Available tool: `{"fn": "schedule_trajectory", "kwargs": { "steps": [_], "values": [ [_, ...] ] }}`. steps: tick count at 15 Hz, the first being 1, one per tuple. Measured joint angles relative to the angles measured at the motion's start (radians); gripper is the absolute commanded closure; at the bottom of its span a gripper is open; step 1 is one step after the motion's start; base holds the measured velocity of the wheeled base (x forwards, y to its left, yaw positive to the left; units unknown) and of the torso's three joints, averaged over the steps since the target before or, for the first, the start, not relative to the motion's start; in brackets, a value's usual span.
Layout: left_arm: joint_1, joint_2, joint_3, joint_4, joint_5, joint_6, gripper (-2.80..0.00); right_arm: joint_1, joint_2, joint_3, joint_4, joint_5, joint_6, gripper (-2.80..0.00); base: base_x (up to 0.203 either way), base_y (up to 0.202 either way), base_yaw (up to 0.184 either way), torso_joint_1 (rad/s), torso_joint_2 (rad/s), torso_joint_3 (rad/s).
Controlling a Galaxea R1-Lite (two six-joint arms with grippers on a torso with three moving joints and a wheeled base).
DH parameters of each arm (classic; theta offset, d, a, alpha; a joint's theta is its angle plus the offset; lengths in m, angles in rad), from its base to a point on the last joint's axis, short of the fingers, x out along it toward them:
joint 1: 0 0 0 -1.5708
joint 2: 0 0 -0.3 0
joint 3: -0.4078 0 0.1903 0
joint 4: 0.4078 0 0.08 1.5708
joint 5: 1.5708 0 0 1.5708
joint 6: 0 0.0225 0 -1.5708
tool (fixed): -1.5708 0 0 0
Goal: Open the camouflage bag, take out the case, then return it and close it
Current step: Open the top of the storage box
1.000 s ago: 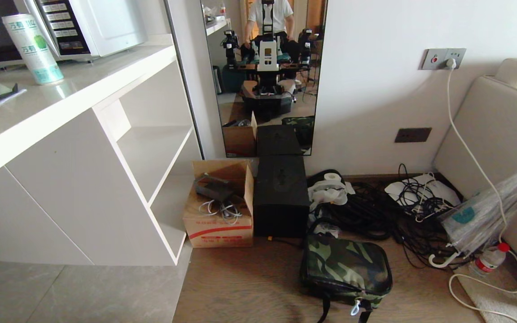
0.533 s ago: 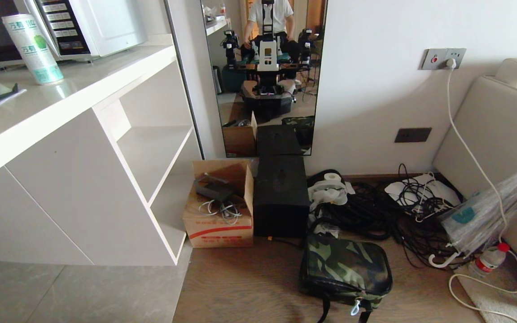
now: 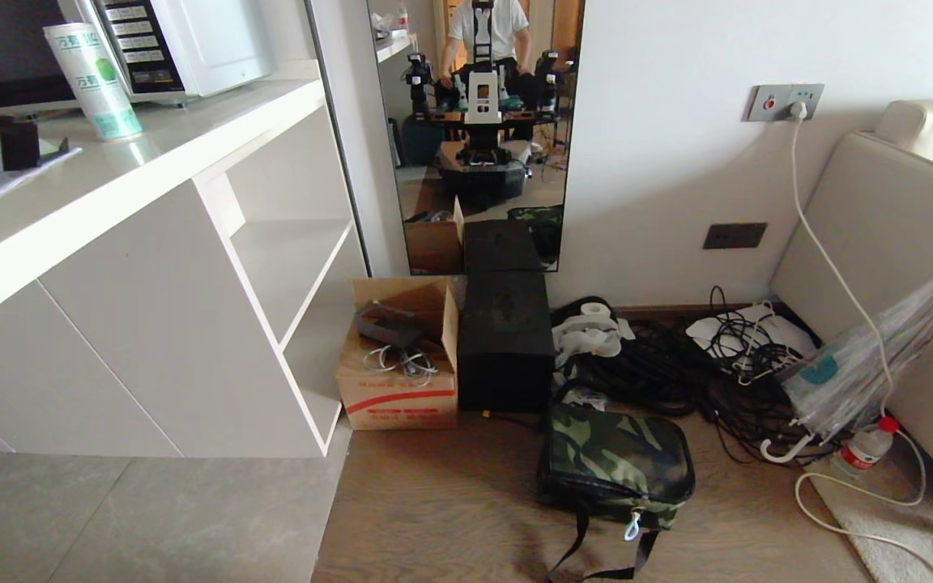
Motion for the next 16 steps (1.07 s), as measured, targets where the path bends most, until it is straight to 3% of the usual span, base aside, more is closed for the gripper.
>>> {"fn": "schedule_trajectory", "kwargs": {
  "steps": [12,16],
  "values": [
    [0.000,0.000,-0.001,0.001,-0.001,0.004,0.00,-0.001,0.000,0.000,0.000,-0.001,0.000,0.00,0.000,0.000,0.000,0.000,0.00,0.000],
    [0.000,0.000,-0.001,-0.001,0.000,0.003,0.00,0.000,0.000,0.000,0.000,0.000,0.000,0.00,0.000,0.000,0.000,0.001,0.00,-0.129]
  ]
}}
